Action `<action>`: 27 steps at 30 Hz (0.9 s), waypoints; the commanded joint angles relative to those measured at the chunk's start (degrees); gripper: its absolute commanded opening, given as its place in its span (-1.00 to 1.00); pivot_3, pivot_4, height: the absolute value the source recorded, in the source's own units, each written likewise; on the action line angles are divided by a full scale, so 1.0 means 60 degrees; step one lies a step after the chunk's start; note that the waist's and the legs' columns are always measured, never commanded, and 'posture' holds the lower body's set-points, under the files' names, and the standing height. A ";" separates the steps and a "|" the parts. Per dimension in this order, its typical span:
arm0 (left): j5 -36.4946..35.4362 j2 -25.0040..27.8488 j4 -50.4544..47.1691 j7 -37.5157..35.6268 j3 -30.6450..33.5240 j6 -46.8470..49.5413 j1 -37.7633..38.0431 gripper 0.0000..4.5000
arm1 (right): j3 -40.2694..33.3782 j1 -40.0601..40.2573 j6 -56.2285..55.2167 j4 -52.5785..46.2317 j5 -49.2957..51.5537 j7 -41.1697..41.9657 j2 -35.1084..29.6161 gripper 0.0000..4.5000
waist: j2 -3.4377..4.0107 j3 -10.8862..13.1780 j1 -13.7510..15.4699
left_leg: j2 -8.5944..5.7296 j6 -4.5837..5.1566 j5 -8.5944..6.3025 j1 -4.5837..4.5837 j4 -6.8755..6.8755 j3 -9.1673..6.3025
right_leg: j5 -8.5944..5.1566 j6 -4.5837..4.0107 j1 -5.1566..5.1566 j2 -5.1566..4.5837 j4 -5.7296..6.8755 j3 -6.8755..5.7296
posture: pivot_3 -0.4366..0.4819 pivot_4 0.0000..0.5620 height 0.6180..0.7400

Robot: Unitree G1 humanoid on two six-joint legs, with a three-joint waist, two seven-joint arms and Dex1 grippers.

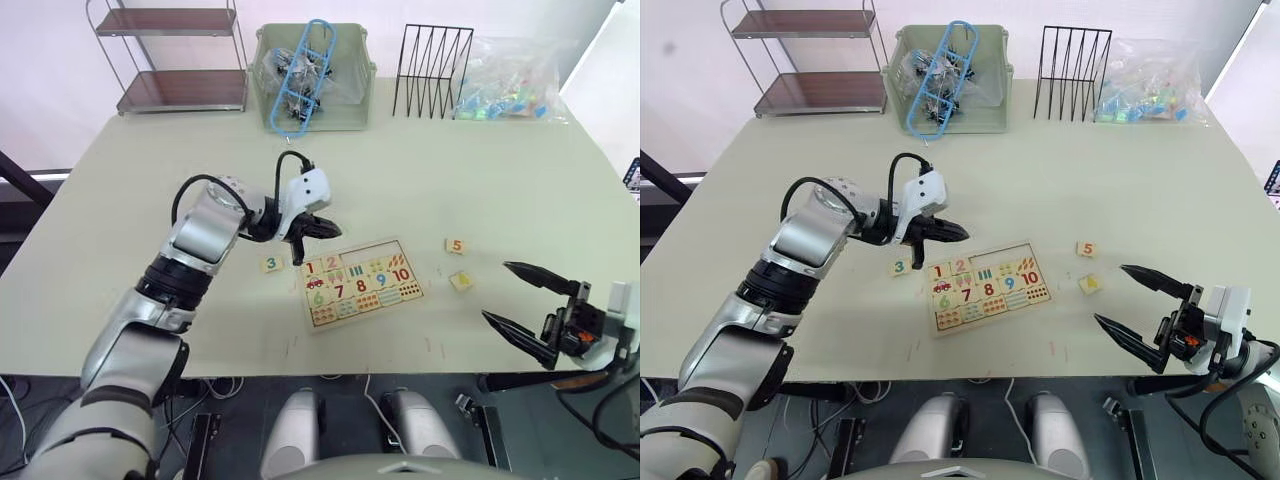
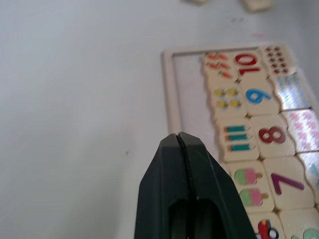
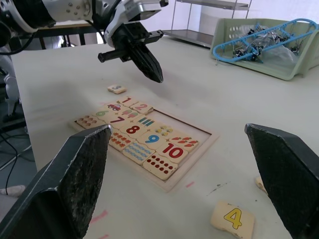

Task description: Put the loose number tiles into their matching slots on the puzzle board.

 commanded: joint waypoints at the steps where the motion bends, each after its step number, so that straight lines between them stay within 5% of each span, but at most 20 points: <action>1: -0.0204 0.0038 0.0283 -0.0351 0.0347 -0.0947 0.0303 -0.96 | -0.0191 -0.0034 -0.0145 0.0045 0.0077 0.0090 -0.0114 1.00 | 0.0000 0.0000 -0.0008 | 0.0000 0.0000 0.0000 0.0001 0.0000 0.0003 | 0.0000 -0.0001 0.0000 0.0001 0.0001 0.0000 | -0.05 -0.47 0.99; 16: 0.0306 -0.0030 0.1247 -0.0629 -0.0050 -0.2128 0.1038 -0.96 | -0.0243 0.0021 -0.0188 0.0035 0.0052 0.0123 -0.0098 1.00 | 0.0001 -0.0001 0.0005 | -0.0002 0.0000 0.0000 0.0000 0.0001 0.0007 | 0.0001 0.0000 0.0000 0.0001 0.0003 -0.0003 | -0.05 -0.47 0.99; 27: 0.0041 -0.0213 0.1365 -0.0592 0.0231 -0.1424 0.0946 -0.96 | -0.0328 0.0056 -0.0139 -0.0020 0.0115 0.0077 -0.0144 1.00 | 0.0004 -0.0005 0.0014 | -0.0002 0.0000 0.0000 0.0005 0.0001 0.0006 | 0.0000 0.0000 0.0005 0.0001 0.0003 -0.0005 | -0.05 -0.47 0.99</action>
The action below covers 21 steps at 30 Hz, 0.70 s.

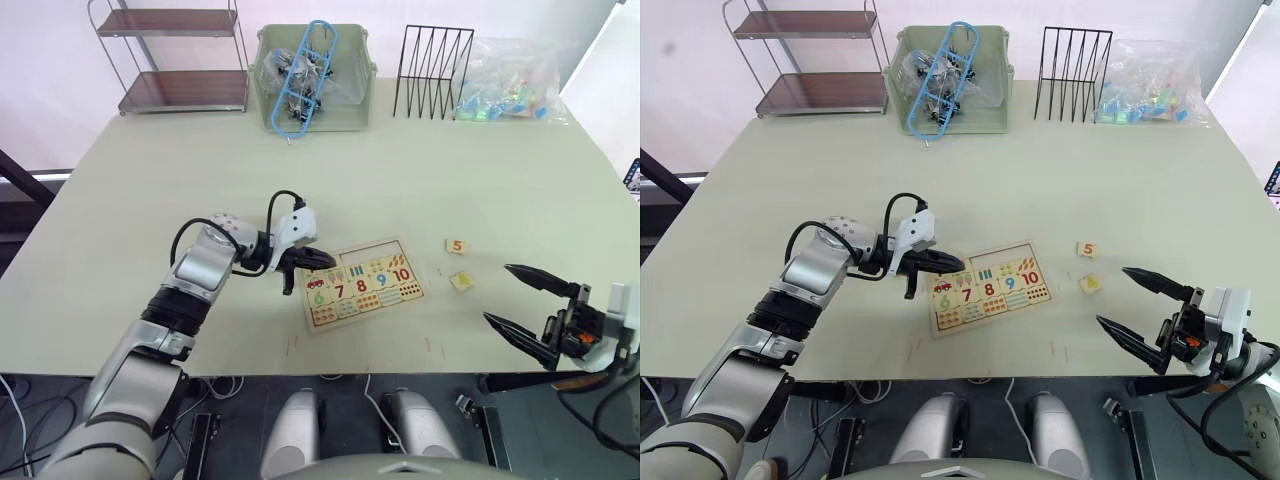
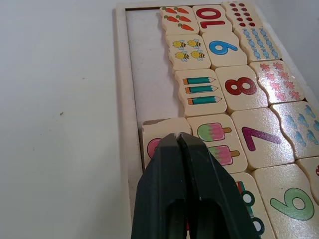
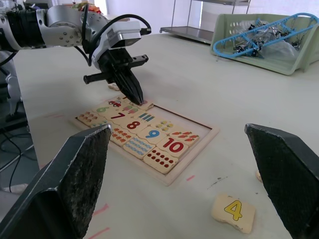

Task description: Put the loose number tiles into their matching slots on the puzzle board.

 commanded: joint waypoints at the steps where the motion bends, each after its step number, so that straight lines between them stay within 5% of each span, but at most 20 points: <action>1: -0.0367 -0.0092 -0.0043 -0.0166 0.0363 0.0511 -0.0139 -0.96 | -0.0296 0.0024 -0.0107 -0.0256 0.0128 -0.0068 -0.0115 1.00 | 0.0000 0.0000 0.0000 | 0.0000 0.0000 0.0000 0.0000 0.0000 0.0000 | 0.0000 0.0000 0.0000 0.0000 0.0000 -0.0001 | -0.05 -0.47 0.99; 12: -0.1938 0.0365 -0.0599 -0.0269 0.2172 0.1678 0.0089 -0.96 | -0.0288 -0.0151 0.0025 0.0054 0.0221 -0.0638 0.0057 1.00 | -0.0001 0.0002 -0.0025 | 0.0003 0.0000 0.0000 -0.0002 0.0000 -0.0008 | 0.0000 -0.0001 -0.0001 0.0002 0.0000 -0.0005 | -0.05 -0.47 0.99; 21: -0.2652 0.1051 -0.2359 0.1185 0.4069 0.2250 0.1971 -0.96 | -0.0216 -0.0334 0.0273 0.0593 -0.0049 -0.1123 -0.0051 1.00 | 0.0000 0.0002 -0.0017 | 0.0007 0.0000 0.0000 0.0000 -0.0001 -0.0034 | 0.0000 -0.0001 -0.0003 -0.0005 0.0002 0.0003 | -0.05 -0.47 0.99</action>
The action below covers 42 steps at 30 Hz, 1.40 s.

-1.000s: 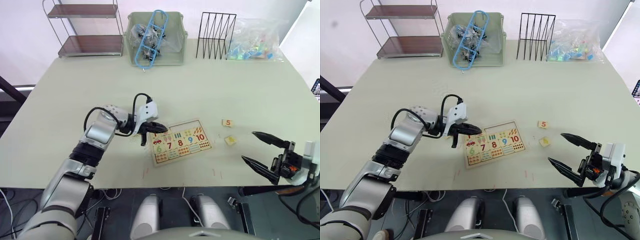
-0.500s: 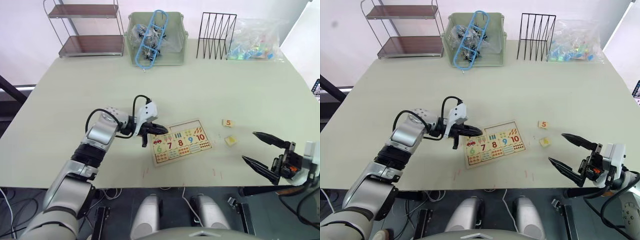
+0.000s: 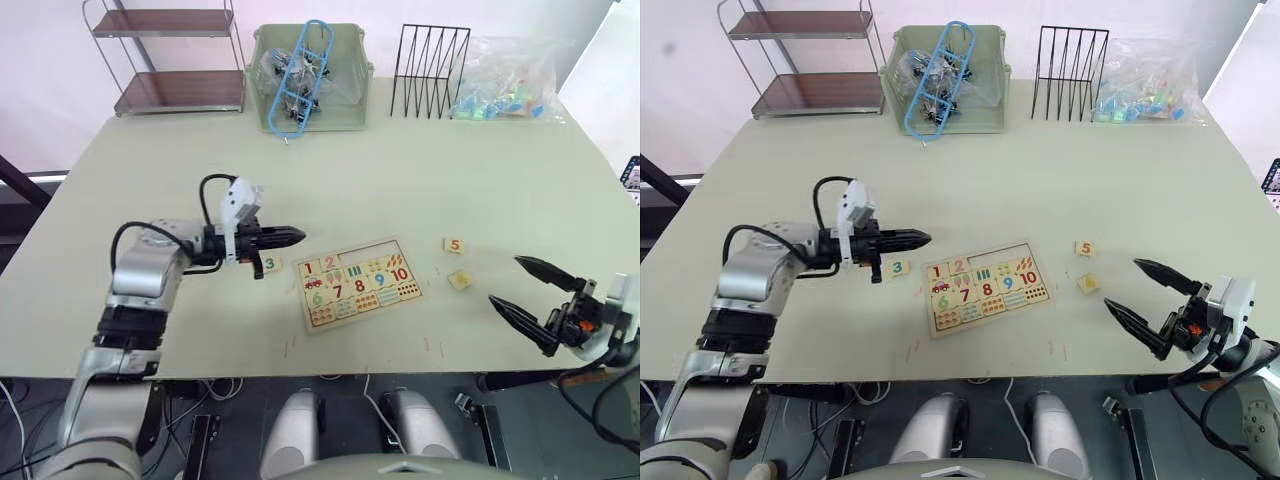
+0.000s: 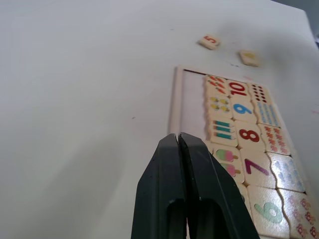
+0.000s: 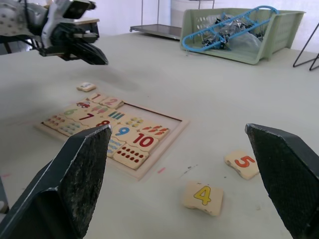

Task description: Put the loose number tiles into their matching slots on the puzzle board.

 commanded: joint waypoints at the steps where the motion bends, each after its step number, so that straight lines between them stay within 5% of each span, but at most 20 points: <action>1: -0.0489 0.0328 -0.1013 0.0582 0.1107 0.0121 0.0745 -0.96 | -0.0231 0.0023 0.0130 0.0021 0.0058 -0.0086 -0.0117 1.00 | 0.0000 0.0000 -0.0005 | 0.0000 0.0000 0.0000 0.0002 -0.0001 0.0001 | 0.0000 0.0000 0.0000 -0.0003 -0.0001 0.0001 | -0.05 -0.47 0.99; 7: -0.0742 0.0462 -0.1849 0.1177 0.2183 -0.0239 0.2298 -0.86 | -0.0242 -0.0111 0.0285 0.0407 -0.0002 -0.0091 -0.0166 1.00 | 0.0001 0.0000 0.0010 | 0.0019 0.0000 0.0000 0.0007 -0.0005 0.0009 | 0.0000 0.0000 0.0000 -0.0016 -0.0003 0.0000 | -0.05 -0.47 0.99; 10: -0.0829 0.0299 -0.2270 0.1640 0.2582 -0.0322 0.2986 -0.46 | -0.0240 -0.0143 0.0196 0.0717 -0.0164 0.0020 -0.0230 1.00 | 0.0001 0.0000 0.0045 | 0.0013 0.0000 0.0000 0.0006 -0.0003 0.0008 | 0.0000 0.0000 0.0001 -0.0017 -0.0005 -0.0002 | -0.05 -0.47 0.99; 17: -0.1369 0.0027 -0.3472 0.2223 0.3484 -0.0303 0.4993 0.99 | -0.0398 -0.0062 -0.0104 0.1362 -0.0354 0.0387 -0.0294 1.00 | 0.0001 0.0000 -0.0009 | 0.0025 0.0001 -0.0001 0.0010 -0.0009 0.0020 | 0.0000 0.0000 0.0000 -0.0029 -0.0009 0.0001 | -0.05 -0.47 0.99; 31: -0.2054 0.0011 -0.3793 0.1757 0.4833 -0.1098 0.7747 0.99 | -0.0755 0.0570 -0.0965 0.1873 -0.0377 0.1149 -0.0148 1.00 | 0.0002 -0.0002 -0.0002 | 0.0029 0.0001 -0.0001 0.0018 -0.0009 0.0032 | -0.0024 -0.0039 0.0001 -0.0026 -0.0012 0.0006 | -0.05 -0.47 0.99; 42: -0.1880 -0.0410 -0.3845 0.2167 0.4800 -0.1868 0.8237 0.99 | -0.0702 0.0818 -0.1753 0.2122 -0.0572 0.1060 0.0202 1.00 | 0.0001 -0.0004 -0.0004 | 0.0032 0.0000 -0.0002 0.0020 -0.0010 0.0035 | -0.0026 -0.0041 0.0001 -0.0024 -0.0014 0.0007 | -0.05 -0.47 0.99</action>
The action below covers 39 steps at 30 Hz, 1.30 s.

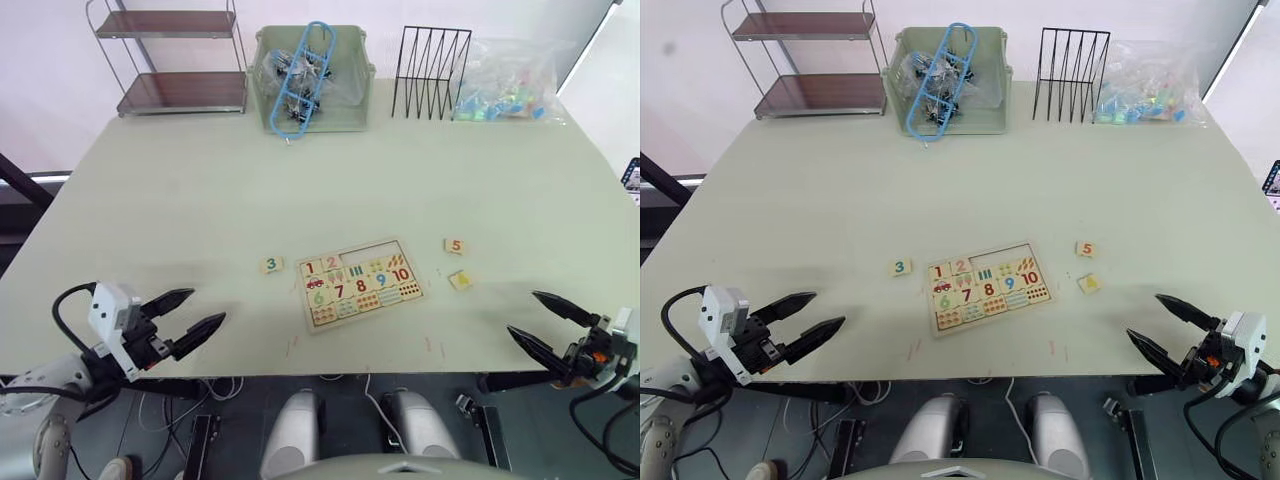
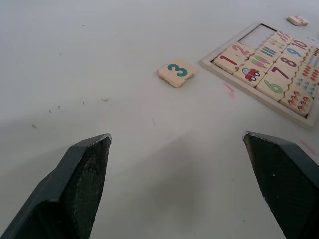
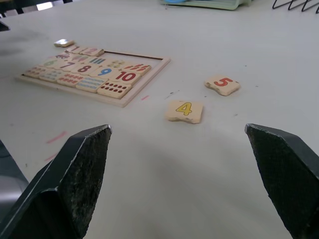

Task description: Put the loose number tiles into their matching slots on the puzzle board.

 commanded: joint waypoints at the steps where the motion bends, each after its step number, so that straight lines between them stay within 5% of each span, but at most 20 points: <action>1: 0.0140 -0.0039 -0.0068 0.0049 0.0072 -0.0516 0.0059 0.99 | -0.0270 -0.0014 -0.0356 0.0072 0.0032 0.0026 0.0043 1.00 | 0.0000 0.0000 0.0000 | 0.0000 0.0000 0.0000 0.0000 0.0000 0.0000 | 0.0000 0.0000 0.0000 0.0001 0.0000 0.0000 | -0.05 -0.47 0.99; 39: 0.0482 0.0044 0.2341 -0.1193 -0.0715 -0.2393 -0.0723 0.99 | -0.0074 -0.0297 -0.1057 0.0587 -0.0273 -0.0069 0.0260 1.00 | 0.0001 -0.0002 0.0001 | 0.0001 0.0000 0.0000 0.0000 0.0000 0.0009 | 0.0000 0.0000 0.0000 -0.0001 -0.0001 0.0000 | -0.05 -0.47 0.99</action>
